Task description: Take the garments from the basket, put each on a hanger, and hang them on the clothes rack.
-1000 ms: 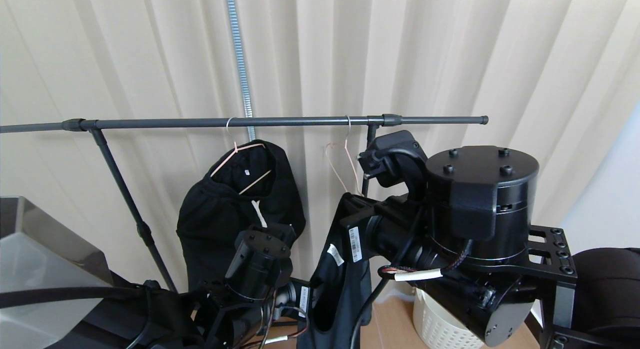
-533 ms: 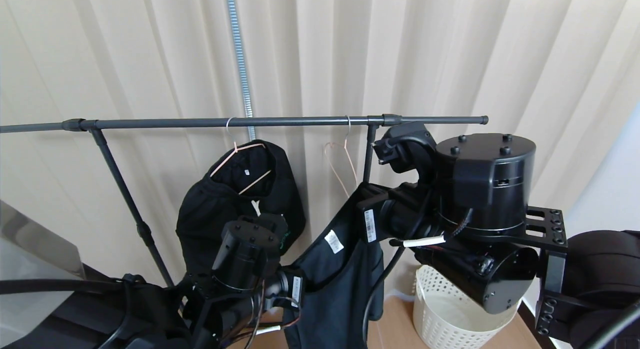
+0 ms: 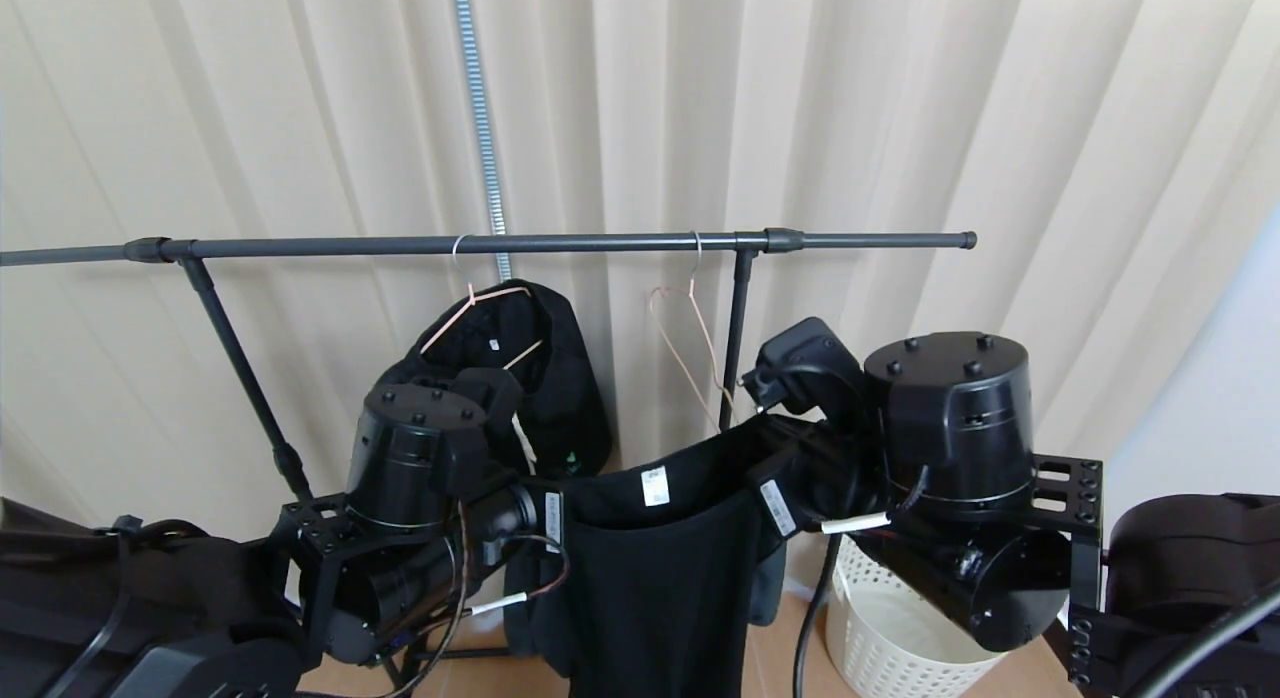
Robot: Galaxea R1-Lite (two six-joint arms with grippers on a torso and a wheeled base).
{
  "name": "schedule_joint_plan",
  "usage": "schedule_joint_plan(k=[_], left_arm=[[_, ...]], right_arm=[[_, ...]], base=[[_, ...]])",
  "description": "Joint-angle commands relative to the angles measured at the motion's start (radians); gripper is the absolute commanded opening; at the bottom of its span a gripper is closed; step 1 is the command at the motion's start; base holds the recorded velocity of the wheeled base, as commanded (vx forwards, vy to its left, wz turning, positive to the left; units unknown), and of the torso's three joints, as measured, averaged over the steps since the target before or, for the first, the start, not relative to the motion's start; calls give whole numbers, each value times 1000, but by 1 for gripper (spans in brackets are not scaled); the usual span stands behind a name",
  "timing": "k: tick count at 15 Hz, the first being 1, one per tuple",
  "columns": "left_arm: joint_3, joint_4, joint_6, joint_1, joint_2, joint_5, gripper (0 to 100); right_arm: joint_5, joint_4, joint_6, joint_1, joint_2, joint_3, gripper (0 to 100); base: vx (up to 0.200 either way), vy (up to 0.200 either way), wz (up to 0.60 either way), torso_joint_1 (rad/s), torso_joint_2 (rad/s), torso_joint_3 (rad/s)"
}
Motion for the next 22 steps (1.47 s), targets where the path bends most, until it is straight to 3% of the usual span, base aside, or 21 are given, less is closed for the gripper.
schedule_joint_plan(k=[1, 13, 20, 22], left_arm=[[-1, -2, 0, 1, -15, 0, 0], [-1, -45, 0, 14, -44, 3, 0], [0, -45, 29, 46, -36, 2, 0], [-7, -45, 52, 40, -56, 0, 0]], right_arm=[[0, 0, -23, 3, 13, 38, 0], [6, 0, -59, 23, 54, 64, 0], [-35, 3, -54, 63, 30, 32, 0], [-89, 1, -55, 60, 22, 18, 0]], base=[[0, 0, 0, 0, 0, 0], [0, 0, 0, 0, 0, 0], [0, 0, 0, 0, 0, 0], [0, 0, 0, 0, 0, 0]])
